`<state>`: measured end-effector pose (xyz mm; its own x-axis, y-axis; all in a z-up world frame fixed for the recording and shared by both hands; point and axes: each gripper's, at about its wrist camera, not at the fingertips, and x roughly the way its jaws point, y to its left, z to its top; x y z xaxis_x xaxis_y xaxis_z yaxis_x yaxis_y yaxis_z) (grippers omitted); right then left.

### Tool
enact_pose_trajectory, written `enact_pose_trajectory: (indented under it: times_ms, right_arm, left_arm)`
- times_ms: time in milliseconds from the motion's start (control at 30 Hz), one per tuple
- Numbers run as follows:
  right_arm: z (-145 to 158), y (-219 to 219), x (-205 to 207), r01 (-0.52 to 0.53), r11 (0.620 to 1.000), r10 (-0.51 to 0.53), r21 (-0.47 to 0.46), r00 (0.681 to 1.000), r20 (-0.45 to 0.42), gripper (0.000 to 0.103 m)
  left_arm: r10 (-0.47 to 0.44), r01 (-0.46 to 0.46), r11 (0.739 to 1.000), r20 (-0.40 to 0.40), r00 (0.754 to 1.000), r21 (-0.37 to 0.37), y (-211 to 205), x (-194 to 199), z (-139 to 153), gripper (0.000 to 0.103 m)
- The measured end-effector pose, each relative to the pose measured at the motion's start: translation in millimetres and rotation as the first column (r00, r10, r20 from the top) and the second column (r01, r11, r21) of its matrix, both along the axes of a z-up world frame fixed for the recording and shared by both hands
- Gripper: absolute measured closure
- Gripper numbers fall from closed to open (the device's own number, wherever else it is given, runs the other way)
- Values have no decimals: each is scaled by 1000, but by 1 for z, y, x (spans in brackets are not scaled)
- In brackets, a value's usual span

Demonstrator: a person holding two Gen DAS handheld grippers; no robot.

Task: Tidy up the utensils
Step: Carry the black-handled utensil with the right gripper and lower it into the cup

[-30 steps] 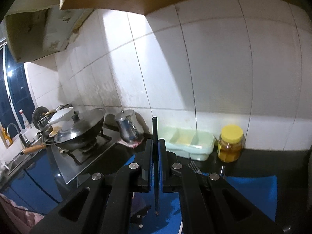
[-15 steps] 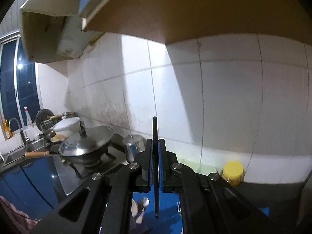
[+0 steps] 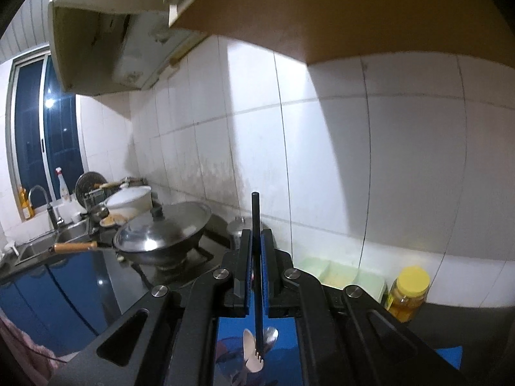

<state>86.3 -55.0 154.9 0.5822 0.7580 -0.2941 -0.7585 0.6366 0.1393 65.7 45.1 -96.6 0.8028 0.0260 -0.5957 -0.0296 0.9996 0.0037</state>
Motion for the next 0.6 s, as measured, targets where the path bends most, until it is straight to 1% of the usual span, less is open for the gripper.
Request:
enact_pose_trajectory:
  times_ms: [300, 600]
  right_arm:
    - [-36, 14, 14, -29, 998, 23, -57, 994, -103, 97]
    - [-74, 25, 26, -57, 990, 28, -130, 975, -219, 97]
  left_arm:
    - [0, 0, 1000, 0, 1000, 0, 0, 0, 0, 19]
    - [0, 0, 1000, 0, 1000, 0, 0, 0, 0, 19]
